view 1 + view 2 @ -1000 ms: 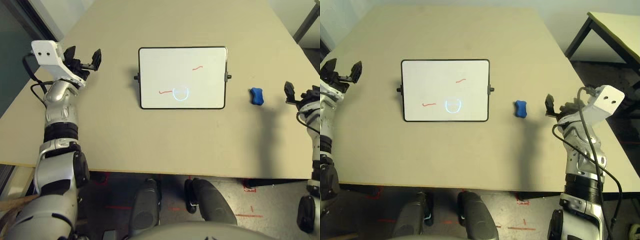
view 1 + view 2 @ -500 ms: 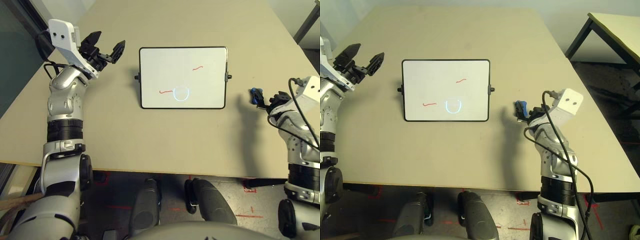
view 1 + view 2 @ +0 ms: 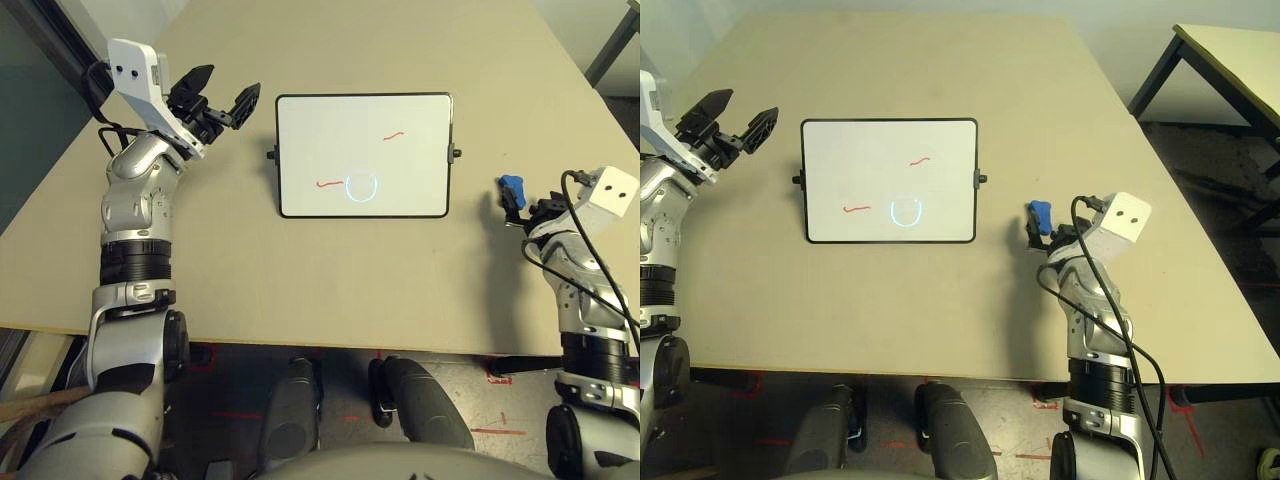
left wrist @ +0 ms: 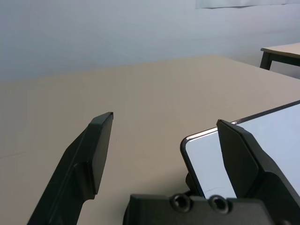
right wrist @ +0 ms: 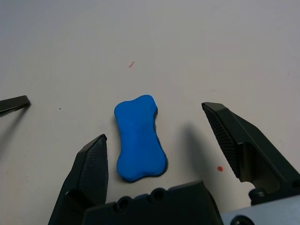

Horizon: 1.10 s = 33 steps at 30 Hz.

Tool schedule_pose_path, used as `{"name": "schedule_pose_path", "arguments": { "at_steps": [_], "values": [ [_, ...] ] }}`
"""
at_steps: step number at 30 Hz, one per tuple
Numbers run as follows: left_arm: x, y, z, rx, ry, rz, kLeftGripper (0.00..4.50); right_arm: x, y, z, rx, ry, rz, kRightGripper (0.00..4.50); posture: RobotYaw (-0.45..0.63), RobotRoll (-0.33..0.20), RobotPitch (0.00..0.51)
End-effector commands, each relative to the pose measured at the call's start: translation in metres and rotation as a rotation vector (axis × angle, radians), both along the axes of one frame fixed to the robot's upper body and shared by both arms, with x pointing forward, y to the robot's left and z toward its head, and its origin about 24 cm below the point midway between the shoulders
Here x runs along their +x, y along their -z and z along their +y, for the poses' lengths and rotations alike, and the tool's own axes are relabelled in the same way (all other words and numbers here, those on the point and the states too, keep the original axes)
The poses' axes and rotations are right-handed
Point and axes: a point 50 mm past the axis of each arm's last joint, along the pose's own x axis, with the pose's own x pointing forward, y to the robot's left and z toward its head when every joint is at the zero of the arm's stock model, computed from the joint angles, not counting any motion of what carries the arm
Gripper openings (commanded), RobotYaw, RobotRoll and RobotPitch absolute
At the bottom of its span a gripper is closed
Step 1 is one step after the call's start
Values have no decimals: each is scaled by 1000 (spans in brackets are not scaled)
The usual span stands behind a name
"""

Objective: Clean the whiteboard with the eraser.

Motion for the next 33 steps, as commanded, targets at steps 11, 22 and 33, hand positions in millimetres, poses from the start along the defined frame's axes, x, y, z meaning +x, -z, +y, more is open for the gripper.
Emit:
{"name": "schedule_pose_path", "arguments": {
  "at_steps": [11, 22, 33],
  "values": [
    [-7, 3, -2, -1, 4, 16, 4500, 1, 12, 8, 31, -11, 48, 4478, -66, 0, 148],
    [-7, 1, -4, -11, 11, 15, 4500, 0, 16, 7, 40, 6, 70, 2327, -67, 0, 148],
    [-6, 1, -6, -25, 15, 15, 4500, -2, 13, 3, 31, 16, 70, 752, -73, 0, 146]
  ]
}}
